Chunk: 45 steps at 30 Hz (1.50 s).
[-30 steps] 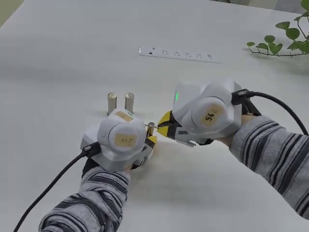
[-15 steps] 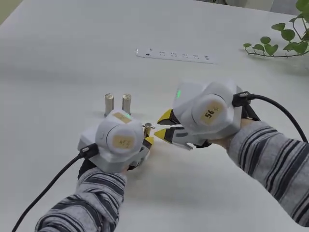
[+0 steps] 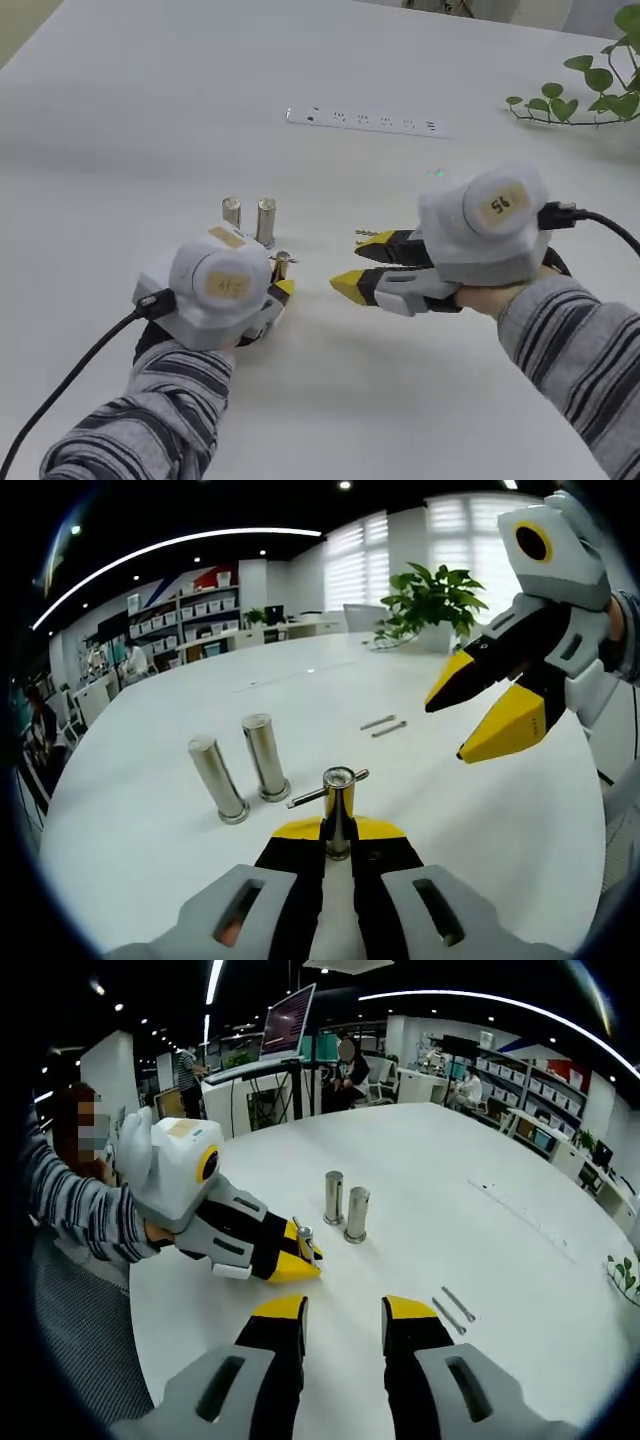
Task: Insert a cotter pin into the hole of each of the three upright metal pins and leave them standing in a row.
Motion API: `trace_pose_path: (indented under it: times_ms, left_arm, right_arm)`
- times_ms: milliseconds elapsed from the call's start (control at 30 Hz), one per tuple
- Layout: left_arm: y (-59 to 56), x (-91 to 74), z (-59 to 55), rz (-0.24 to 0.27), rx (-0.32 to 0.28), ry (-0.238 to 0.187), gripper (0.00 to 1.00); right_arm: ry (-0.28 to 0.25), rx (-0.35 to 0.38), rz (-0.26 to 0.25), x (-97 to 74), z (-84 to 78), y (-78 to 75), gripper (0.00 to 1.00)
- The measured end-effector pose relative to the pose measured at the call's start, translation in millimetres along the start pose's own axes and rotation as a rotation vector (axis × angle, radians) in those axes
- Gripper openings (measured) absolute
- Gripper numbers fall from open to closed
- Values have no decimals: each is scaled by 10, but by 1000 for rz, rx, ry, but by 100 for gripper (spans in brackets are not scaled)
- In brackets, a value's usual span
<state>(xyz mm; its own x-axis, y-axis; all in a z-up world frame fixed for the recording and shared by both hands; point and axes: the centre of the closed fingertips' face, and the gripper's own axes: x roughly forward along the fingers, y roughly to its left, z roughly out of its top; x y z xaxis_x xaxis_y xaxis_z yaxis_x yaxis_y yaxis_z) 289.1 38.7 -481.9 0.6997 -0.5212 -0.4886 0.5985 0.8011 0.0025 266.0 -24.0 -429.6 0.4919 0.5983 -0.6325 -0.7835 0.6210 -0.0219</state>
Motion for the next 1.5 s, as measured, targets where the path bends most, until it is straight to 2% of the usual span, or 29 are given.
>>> trace_pose_path:
  times_ms: [67,200,367,533,667,933,1233,1367,1500]
  left_arm:
    - [66,-17,-8,9,-6,2,5]
    - [199,-62,-11,33,-3,9,5]
    - [351,-105,6,54,-30,-4,5]
    - [442,-127,-32,67,-42,2,5]
    - [463,-140,-76,71,-56,14,5]
    - [474,-131,-69,50,-79,-3,5]
    - [474,-129,-74,58,-93,-5,6]
    - [488,-141,-106,60,-116,6,11]
    - [502,-179,-108,65,-105,15,17]
  right_arm:
    - [-18,55,2,-13,-3,2,28]
    - [-52,105,-3,-51,-18,-30,31]
    - [-47,127,-11,-47,-76,5,33]
    - [-36,141,-10,-33,-130,12,33]
    - [-38,155,-10,-33,-135,15,33]
    - [-39,162,-12,-22,-145,3,33]
    - [-33,173,-11,-17,-194,43,33]
    - [-33,180,-11,-21,-211,55,33]
    - [-40,186,-15,-32,-206,59,33]
